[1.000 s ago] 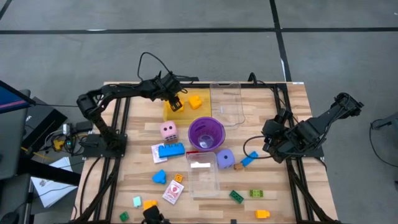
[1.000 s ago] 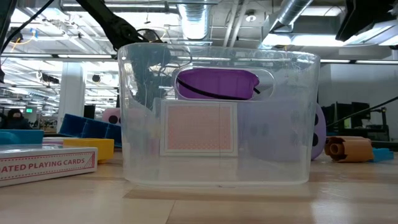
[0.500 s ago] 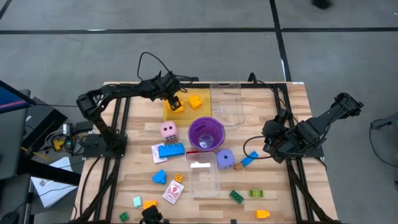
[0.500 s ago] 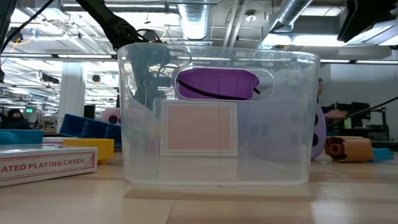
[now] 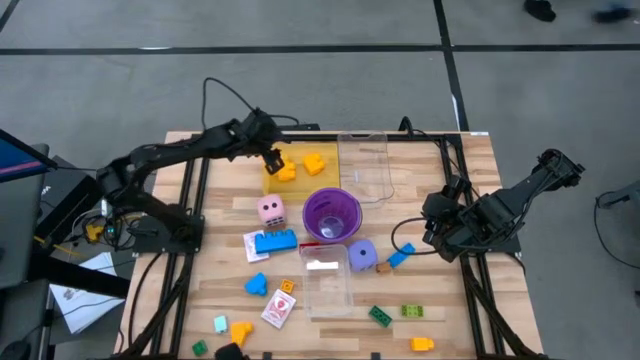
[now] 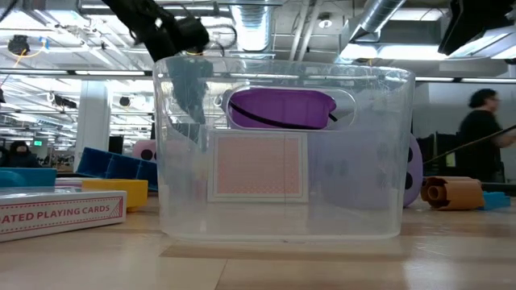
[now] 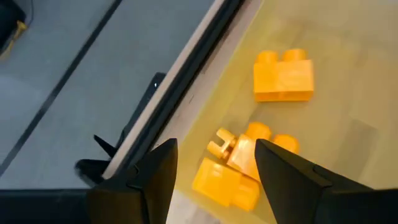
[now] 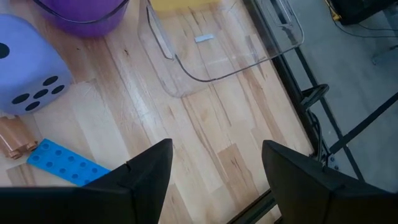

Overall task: Pick & Place Toys
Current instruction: Put the pink dice into the top transparent bin

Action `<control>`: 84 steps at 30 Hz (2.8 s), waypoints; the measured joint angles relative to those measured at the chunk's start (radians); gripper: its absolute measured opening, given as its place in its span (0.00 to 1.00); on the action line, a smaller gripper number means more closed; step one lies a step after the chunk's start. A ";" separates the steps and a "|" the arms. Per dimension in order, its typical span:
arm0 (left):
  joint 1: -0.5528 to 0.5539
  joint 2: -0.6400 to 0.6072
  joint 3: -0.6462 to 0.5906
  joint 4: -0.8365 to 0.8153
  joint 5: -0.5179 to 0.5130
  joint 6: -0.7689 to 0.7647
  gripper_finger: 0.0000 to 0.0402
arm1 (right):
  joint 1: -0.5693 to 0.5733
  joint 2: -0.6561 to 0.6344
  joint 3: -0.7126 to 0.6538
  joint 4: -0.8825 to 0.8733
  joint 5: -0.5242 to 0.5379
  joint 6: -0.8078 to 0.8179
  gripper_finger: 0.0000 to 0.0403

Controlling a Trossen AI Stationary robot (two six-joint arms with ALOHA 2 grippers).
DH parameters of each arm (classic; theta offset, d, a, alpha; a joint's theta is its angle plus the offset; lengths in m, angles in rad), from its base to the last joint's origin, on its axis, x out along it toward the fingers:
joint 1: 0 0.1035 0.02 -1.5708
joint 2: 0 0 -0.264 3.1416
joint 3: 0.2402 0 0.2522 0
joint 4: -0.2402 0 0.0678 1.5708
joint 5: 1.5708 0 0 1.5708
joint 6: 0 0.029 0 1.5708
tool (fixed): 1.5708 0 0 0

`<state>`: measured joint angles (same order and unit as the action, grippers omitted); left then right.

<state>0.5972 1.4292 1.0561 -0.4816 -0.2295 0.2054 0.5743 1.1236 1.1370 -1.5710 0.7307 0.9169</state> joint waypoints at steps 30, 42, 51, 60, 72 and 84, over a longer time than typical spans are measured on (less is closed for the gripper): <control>-0.573 -0.643 -0.453 0.412 0.176 -0.102 0.54 | 0.182 0.007 0.000 0.045 0.252 0.356 0.60; -0.691 -0.522 -0.505 0.697 -0.015 -0.075 0.53 | 0.253 0.009 -0.090 0.015 0.375 0.376 0.60; -0.708 -0.437 -0.513 0.814 -0.044 -0.020 0.55 | 0.210 0.008 -0.098 0.000 0.404 0.369 0.60; -0.723 -0.439 -0.513 0.561 -0.189 -0.173 0.56 | 0.210 0.008 -0.098 0.009 0.404 0.367 0.60; -0.746 -0.439 -0.513 0.303 -0.338 -0.318 0.70 | 0.210 0.008 -0.098 0.012 0.403 0.367 0.60; -0.674 -0.336 -0.513 0.275 -0.304 -0.344 0.97 | 0.209 0.008 -0.098 0.016 0.396 0.367 0.60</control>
<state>-0.0771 1.0928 0.5434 -0.2066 -0.5336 -0.1388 0.7837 1.1313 1.0393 -1.5551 1.1271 1.2835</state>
